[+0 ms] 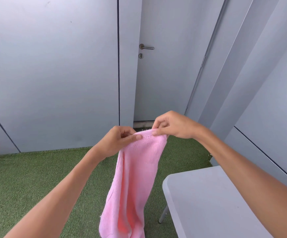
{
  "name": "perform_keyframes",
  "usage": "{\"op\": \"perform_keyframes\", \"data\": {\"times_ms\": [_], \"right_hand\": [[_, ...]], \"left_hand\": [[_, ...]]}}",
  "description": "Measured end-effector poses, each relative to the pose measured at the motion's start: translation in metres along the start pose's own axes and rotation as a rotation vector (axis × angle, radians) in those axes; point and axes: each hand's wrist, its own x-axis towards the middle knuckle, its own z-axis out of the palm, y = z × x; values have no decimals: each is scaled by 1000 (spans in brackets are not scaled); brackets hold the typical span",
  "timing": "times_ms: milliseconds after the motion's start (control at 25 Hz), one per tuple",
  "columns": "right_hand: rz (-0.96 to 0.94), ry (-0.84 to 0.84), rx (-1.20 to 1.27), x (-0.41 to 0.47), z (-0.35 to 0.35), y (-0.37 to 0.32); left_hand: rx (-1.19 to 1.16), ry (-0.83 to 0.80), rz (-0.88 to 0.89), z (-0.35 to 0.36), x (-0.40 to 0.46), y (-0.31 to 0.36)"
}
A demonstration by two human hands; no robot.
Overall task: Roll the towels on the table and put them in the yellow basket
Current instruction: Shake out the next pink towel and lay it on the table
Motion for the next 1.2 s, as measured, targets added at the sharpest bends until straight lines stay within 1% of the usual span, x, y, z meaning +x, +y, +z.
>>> {"op": "perform_keyframes", "data": {"times_ms": [120, 200, 240, 280, 400, 440, 480, 560, 680, 760, 800, 920, 1000, 1040, 1120, 1200], "right_hand": [[-1, 149, -74, -13, -30, 14], [27, 263, -82, -25, -44, 27], [42, 272, -69, -29, -43, 29], [59, 221, -56, -30, -36, 27], [80, -77, -84, -15, 2, 11], [58, -155, -83, -7, 13, 6], [20, -194, -80, -1, 18, 4], [-14, -161, -49, -1, 10, 8], [37, -45, -97, -19, -22, 23], [78, 33, -77, -31, -35, 36], [91, 42, -64, -32, -33, 37], [93, -78, -102, -20, 0, 20], [50, -185, -80, -9, 23, 5], [22, -201, -78, -5, 28, 1], [8, -161, -108, -5, 23, 0], [14, -95, -171, -12, 10, 3]], "left_hand": [[12, -59, -85, -7, -17, -20], [24, -10, -119, -16, -26, -30], [36, 14, -119, -18, -26, -30], [63, 18, -95, -18, -24, -24], [98, -68, 28, 0, -9, 13], [76, -100, 55, 7, -5, 24], [59, -115, 69, 10, -2, 28], [69, -121, 48, 4, -4, 19], [140, -172, -96, -18, -27, -16], [129, -142, -140, -24, -39, -26], [113, -119, -130, -23, -40, -26], [107, -122, -4, -8, -26, 0], [74, -154, 62, 4, -15, 16], [61, -162, 81, 7, -11, 18], [49, -152, 75, 6, -12, 12], [62, -197, 19, 1, -20, -8]]}}
